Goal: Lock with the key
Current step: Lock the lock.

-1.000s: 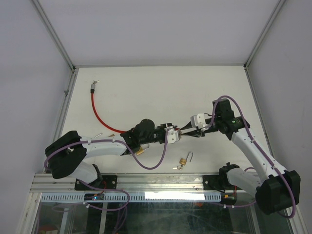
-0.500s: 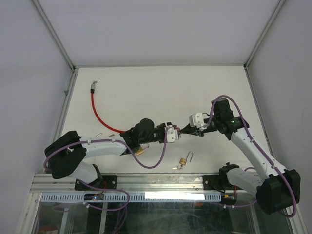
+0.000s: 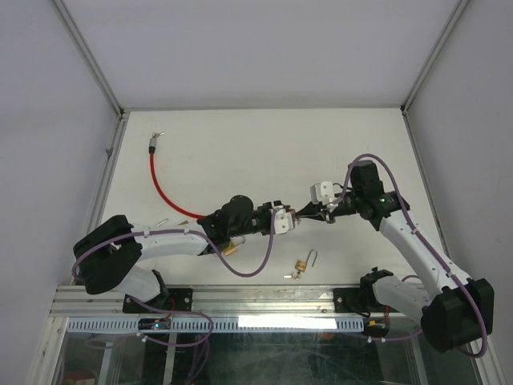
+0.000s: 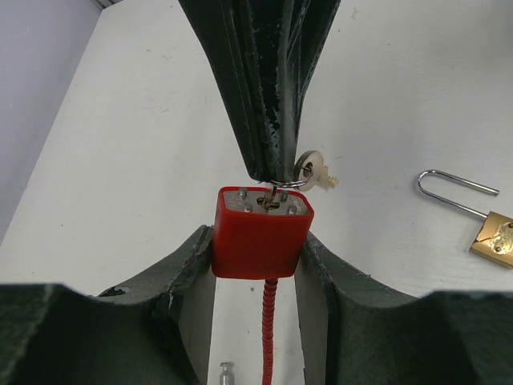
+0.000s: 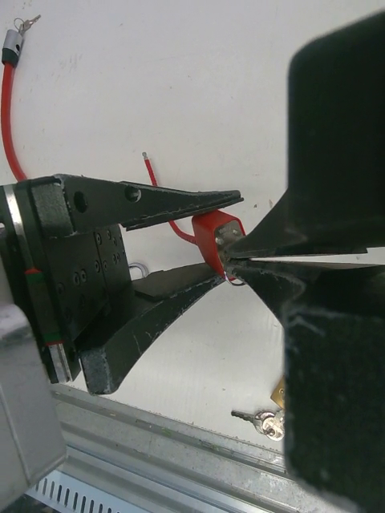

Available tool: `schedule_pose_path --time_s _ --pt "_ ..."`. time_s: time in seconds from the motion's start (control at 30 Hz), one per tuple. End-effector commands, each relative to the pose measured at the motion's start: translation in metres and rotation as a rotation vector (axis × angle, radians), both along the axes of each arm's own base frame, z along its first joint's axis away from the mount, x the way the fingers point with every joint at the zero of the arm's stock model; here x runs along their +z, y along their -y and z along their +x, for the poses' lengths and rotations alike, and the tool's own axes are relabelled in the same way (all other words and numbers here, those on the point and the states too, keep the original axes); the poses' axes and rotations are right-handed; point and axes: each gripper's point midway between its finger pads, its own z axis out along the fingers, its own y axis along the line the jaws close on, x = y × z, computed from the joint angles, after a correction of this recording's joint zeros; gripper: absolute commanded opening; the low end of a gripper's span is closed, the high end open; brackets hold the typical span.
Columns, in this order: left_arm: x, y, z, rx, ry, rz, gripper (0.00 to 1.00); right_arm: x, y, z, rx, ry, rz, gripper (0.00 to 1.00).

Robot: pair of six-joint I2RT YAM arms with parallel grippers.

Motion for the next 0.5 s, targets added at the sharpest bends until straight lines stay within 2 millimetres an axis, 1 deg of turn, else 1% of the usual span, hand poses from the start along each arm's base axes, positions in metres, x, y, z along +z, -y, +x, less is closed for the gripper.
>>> schedule_pose_path --time_s 0.0,0.17,0.27,0.3,0.33,0.47 --pt "0.050 0.002 0.008 0.038 0.064 -0.147 0.00 0.009 -0.004 0.011 -0.039 -0.003 0.016 0.00" --pt "0.059 -0.002 0.022 0.141 0.073 -0.185 0.00 0.010 -0.007 0.021 -0.117 -0.084 0.030 0.00" --pt "0.067 -0.005 0.029 0.207 0.113 -0.208 0.00 0.010 -0.010 0.031 -0.193 -0.168 0.040 0.00" --pt "0.061 -0.005 0.033 0.233 0.123 -0.197 0.00 0.010 -0.011 0.034 -0.212 -0.193 0.043 0.00" --pt "0.060 -0.007 0.037 0.265 0.143 -0.192 0.00 0.010 -0.012 0.037 -0.230 -0.211 0.046 0.00" --pt "0.061 -0.018 0.050 0.370 0.219 -0.188 0.00 0.007 -0.013 0.050 -0.316 -0.311 0.040 0.00"
